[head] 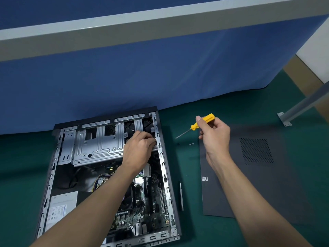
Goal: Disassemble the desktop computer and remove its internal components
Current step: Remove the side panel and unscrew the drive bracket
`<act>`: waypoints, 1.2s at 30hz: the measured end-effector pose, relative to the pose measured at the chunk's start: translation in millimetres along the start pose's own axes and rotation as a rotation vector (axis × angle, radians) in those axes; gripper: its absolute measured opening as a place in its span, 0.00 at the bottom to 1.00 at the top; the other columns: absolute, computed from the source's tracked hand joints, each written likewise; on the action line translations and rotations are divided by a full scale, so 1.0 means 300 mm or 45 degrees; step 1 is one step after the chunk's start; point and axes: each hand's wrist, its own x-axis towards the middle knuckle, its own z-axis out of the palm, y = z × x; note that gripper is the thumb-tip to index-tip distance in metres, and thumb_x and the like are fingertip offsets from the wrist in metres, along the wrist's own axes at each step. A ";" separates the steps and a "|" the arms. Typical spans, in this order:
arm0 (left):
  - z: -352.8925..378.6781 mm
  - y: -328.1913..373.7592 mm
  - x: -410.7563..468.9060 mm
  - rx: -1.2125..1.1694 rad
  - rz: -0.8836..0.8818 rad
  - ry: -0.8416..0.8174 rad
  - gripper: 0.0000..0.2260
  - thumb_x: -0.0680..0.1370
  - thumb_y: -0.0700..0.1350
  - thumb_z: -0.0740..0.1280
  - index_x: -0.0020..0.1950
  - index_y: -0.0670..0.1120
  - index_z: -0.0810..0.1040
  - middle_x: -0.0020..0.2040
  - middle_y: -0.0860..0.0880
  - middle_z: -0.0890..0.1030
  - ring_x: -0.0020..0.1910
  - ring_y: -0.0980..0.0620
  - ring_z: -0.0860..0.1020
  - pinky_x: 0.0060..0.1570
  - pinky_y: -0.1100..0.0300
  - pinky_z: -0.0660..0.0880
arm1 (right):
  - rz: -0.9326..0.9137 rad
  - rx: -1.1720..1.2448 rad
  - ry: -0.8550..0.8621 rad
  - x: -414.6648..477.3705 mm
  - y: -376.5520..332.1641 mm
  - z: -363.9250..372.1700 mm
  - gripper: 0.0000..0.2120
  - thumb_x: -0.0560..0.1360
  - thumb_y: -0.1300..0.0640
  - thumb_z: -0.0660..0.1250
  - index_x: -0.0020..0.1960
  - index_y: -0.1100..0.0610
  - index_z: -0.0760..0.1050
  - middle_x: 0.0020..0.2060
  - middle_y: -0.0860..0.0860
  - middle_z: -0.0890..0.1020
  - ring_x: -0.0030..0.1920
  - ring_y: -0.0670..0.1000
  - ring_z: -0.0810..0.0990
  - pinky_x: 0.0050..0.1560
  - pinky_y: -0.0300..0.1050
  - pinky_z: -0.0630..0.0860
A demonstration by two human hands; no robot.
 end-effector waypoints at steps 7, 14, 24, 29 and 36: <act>-0.026 0.005 0.000 -0.055 -0.217 0.074 0.04 0.75 0.42 0.72 0.48 0.44 0.86 0.45 0.49 0.83 0.48 0.49 0.77 0.39 0.58 0.72 | -0.103 -0.209 0.020 0.012 0.008 -0.004 0.14 0.75 0.51 0.68 0.38 0.59 0.73 0.40 0.54 0.77 0.35 0.47 0.74 0.38 0.39 0.71; -0.104 0.172 0.063 -1.228 -1.016 0.057 0.02 0.75 0.41 0.73 0.45 0.46 0.85 0.42 0.49 0.85 0.46 0.47 0.83 0.53 0.48 0.79 | -0.573 -0.852 -0.519 -0.036 0.009 0.059 0.03 0.76 0.56 0.67 0.46 0.56 0.76 0.43 0.51 0.74 0.42 0.51 0.74 0.44 0.42 0.67; -0.078 0.220 0.044 -1.460 -1.109 -0.014 0.06 0.75 0.39 0.72 0.40 0.49 0.84 0.36 0.55 0.84 0.33 0.64 0.79 0.30 0.71 0.74 | -0.952 -1.069 -0.624 -0.044 0.027 0.067 0.06 0.75 0.62 0.68 0.51 0.59 0.81 0.46 0.52 0.79 0.42 0.57 0.78 0.41 0.54 0.76; -0.065 0.201 0.050 -1.494 -1.168 -0.034 0.03 0.76 0.39 0.71 0.44 0.44 0.85 0.40 0.50 0.85 0.37 0.58 0.79 0.36 0.68 0.73 | -1.017 -1.204 -0.710 -0.034 0.036 0.078 0.11 0.73 0.65 0.67 0.54 0.58 0.81 0.47 0.52 0.80 0.41 0.59 0.79 0.40 0.52 0.77; -0.065 0.136 0.057 -1.297 -1.002 -0.020 0.08 0.78 0.41 0.69 0.42 0.49 0.85 0.41 0.51 0.84 0.43 0.52 0.80 0.47 0.56 0.78 | -1.010 -1.177 -0.634 0.019 0.083 0.101 0.05 0.72 0.63 0.69 0.47 0.59 0.81 0.43 0.53 0.80 0.38 0.60 0.78 0.37 0.52 0.76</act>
